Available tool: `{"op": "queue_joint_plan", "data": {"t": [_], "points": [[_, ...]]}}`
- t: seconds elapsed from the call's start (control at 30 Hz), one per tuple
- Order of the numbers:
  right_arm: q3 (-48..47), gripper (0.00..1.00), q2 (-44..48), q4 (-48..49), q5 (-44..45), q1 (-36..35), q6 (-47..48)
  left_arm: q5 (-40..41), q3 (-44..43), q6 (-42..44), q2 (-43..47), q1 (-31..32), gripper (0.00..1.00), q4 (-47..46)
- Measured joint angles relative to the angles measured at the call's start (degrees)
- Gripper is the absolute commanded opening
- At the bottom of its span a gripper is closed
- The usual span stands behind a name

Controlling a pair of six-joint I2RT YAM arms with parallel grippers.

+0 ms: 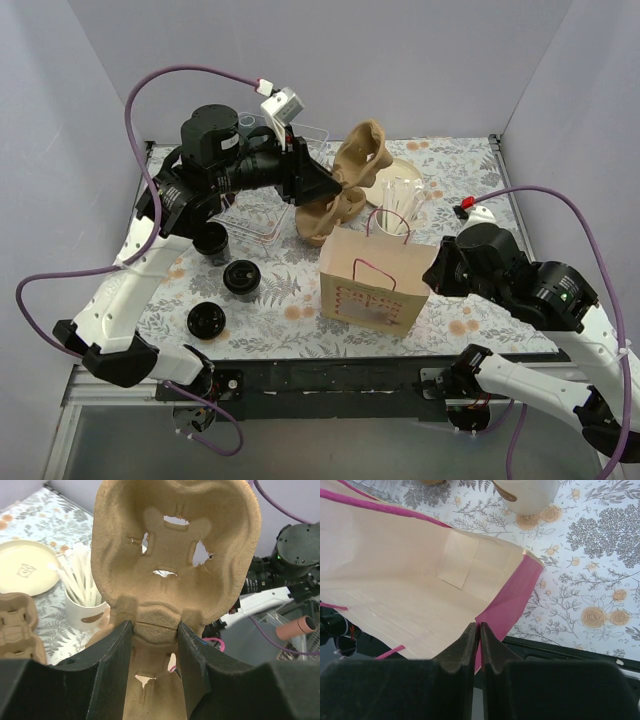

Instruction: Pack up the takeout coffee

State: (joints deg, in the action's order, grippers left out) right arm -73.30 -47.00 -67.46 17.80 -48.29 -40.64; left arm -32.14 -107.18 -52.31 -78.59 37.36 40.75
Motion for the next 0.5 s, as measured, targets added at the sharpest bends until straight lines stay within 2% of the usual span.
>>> {"op": "queue_joint_plan", "data": {"t": [0.03,0.23,0.5], "points": [[0.2,0.01,0.3,0.4,0.0,0.0,0.3,-1.0,0.0,-0.1,-0.4,0.0,0.00,0.0],[0.2,0.01,0.9,2.6,0.5,0.0,2.6,-5.4,-1.4,1.2,-3.7,0.1,0.00,1.4],[0.2,0.01,1.0,3.4,1.6,0.0,4.2,-5.6,-4.4,3.9,-6.6,2.8,0.00,4.4]]}}
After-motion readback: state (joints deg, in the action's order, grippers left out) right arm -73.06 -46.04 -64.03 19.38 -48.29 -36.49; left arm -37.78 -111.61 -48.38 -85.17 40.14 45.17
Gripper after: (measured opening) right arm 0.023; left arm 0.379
